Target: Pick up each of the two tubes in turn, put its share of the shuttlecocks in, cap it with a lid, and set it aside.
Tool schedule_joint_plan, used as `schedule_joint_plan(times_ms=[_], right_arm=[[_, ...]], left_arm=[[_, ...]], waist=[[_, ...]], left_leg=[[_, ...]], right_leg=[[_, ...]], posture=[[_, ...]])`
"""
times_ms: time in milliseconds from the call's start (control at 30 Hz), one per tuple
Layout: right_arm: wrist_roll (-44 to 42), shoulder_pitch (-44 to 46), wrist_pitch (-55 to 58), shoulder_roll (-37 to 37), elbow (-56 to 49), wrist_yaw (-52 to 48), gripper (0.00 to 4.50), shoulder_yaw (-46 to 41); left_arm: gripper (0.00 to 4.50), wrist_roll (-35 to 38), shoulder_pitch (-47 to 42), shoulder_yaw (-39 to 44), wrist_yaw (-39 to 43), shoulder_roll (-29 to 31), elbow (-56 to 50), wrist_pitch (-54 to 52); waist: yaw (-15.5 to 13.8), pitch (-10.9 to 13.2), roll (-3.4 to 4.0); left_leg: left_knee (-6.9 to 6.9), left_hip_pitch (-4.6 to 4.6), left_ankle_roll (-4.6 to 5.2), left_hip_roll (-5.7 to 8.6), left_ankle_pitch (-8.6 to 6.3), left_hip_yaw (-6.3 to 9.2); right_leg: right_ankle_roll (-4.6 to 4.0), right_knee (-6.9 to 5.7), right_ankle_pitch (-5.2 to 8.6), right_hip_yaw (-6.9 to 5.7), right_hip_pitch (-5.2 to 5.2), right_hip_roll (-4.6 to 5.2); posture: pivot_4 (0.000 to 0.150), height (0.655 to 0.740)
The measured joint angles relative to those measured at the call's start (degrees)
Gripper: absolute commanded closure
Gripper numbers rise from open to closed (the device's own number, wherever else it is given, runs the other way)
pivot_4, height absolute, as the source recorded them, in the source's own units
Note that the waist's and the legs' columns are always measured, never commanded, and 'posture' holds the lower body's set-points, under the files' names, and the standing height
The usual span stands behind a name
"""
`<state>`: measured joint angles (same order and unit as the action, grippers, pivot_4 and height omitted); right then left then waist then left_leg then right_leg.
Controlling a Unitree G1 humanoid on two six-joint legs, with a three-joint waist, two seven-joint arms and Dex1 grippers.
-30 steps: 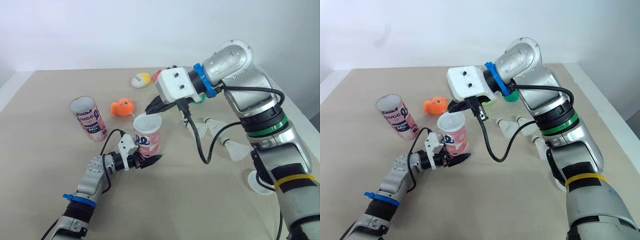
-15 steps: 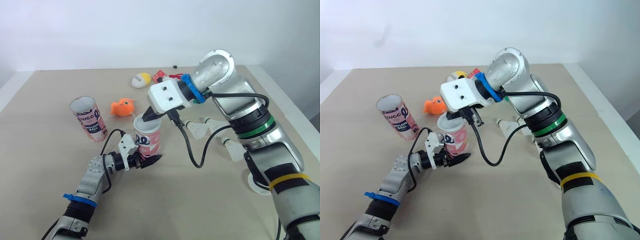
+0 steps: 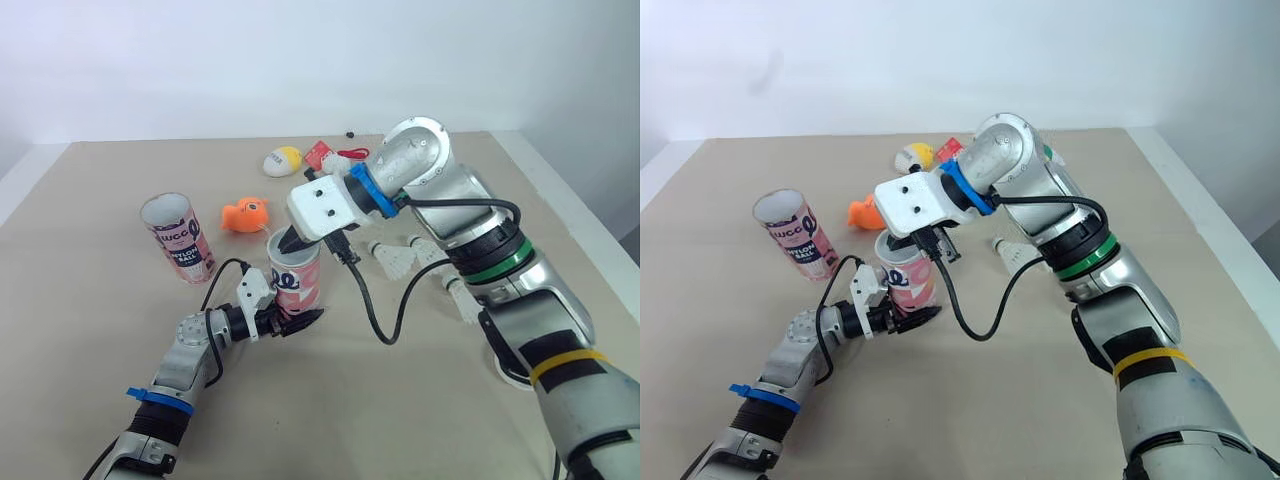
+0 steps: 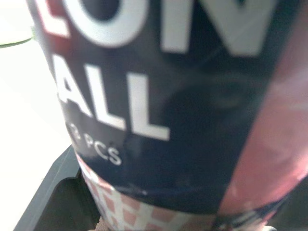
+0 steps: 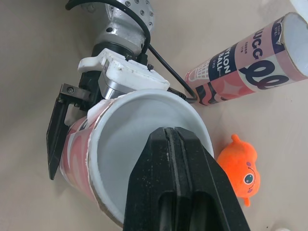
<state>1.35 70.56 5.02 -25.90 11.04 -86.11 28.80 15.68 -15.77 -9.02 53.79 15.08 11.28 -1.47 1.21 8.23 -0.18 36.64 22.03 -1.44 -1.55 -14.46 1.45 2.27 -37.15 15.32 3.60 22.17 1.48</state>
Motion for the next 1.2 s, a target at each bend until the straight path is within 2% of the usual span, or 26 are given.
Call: schedule_joint_plan(times_ms=[200,467,767,833,1200], right_arm=[[0.2,-1.1,-0.2,0.7,0.6,0.3,4.46,-0.5],[0.3,-4.0,0.0,1.9,1.0,1.6,4.46,-2.1],[0.1,-6.7,0.4,3.2,1.2,3.0,4.46,-3.0],[0.2,-7.2,0.3,3.5,1.7,3.5,4.46,-3.0],[-0.1,-7.9,-1.5,4.1,2.7,3.7,4.46,-4.2]], left_arm=[[0.98,0.0,0.0,0.0,-0.2,0.0,0.3,0.0],[0.98,0.0,0.4,0.0,-0.7,0.0,0.7,0.0],[0.98,0.0,0.6,0.0,-0.7,0.1,1.5,0.0],[0.98,0.0,0.6,0.0,-0.8,0.1,1.7,0.0],[0.98,0.0,0.7,0.1,-0.9,0.2,2.0,0.0]], waist=[[0.0,-0.1,0.03],[0.1,-0.2,0.03],[0.3,-1.0,0.28],[0.3,-1.3,0.34],[0.3,-1.5,0.20]], left_leg=[[0.00,-0.19,0.00,-0.01,0.00,0.01],[-0.16,-0.88,0.01,-0.03,-0.02,0.00],[-0.20,-0.99,0.02,-0.05,-0.05,0.00],[-0.22,-1.02,0.02,-0.05,-0.07,0.01],[-0.31,-1.19,0.03,-0.08,-0.09,0.03]], right_leg=[[-0.02,-0.01,0.01,0.00,-0.16,-0.02],[-0.11,-0.01,0.19,-0.01,-0.76,-0.05],[-0.09,0.00,0.27,-0.01,-0.85,-0.08],[0.13,-0.01,0.44,-0.01,-0.86,-0.09],[0.16,-0.01,0.55,-0.01,-0.95,-0.12]], posture=[[0.150,0.7400],[0.150,0.7400],[0.150,0.7400],[0.150,0.7400],[0.150,0.7400]])
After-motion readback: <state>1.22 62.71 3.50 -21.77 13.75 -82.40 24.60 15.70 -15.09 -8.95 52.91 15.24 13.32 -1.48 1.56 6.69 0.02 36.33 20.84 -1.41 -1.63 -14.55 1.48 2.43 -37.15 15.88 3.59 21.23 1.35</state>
